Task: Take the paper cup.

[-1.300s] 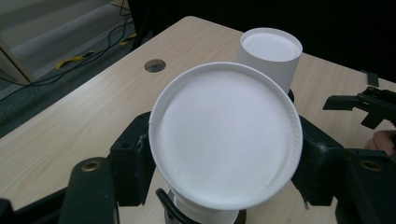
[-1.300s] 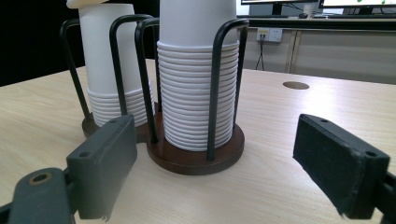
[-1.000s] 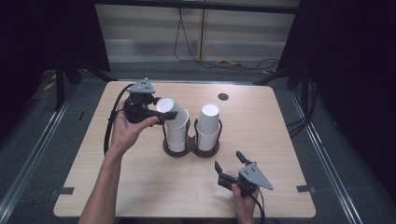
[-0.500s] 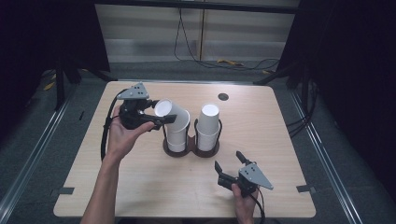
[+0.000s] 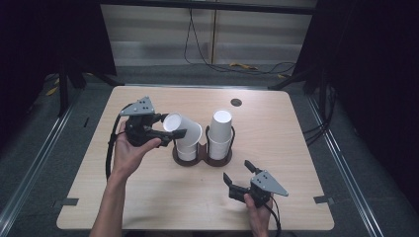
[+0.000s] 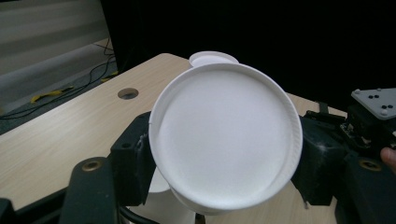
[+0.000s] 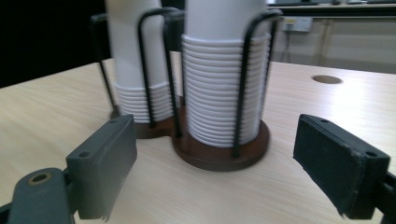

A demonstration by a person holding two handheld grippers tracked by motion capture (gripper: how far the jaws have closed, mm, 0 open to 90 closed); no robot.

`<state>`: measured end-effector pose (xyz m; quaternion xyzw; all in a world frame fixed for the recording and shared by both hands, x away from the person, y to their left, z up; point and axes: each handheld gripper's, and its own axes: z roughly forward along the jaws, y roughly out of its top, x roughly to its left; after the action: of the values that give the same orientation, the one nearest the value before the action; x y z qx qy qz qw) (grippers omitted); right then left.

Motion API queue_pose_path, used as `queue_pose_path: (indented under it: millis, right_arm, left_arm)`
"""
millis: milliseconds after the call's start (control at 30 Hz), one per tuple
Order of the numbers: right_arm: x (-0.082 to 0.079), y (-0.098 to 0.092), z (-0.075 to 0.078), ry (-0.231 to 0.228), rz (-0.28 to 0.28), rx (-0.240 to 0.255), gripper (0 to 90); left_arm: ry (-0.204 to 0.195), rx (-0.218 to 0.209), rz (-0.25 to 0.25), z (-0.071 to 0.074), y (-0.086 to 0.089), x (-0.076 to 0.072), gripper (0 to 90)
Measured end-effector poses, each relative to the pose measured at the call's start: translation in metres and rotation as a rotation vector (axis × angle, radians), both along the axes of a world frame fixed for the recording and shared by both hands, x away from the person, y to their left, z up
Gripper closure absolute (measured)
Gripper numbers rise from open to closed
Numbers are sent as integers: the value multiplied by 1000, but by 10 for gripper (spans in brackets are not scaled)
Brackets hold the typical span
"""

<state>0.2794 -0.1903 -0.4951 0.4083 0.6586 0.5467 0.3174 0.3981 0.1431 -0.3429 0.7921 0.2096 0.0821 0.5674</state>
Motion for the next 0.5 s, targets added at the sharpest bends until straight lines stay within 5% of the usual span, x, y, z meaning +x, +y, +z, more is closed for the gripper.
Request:
queue_pose_path:
  millis: [233, 300, 500]
  right_arm:
    - [-2, 11, 10, -5, 158, 41, 128]
    - [-3, 14, 10, 1, 182, 35, 129]
    - [0, 20, 11, 16, 233, 24, 130]
  left_arm:
    - [39, -3, -52, -18, -2, -10, 332]
    - [30, 20, -30, -22, -3, -14, 332]
    - [37, 0, -62, -35, -5, -21, 331]
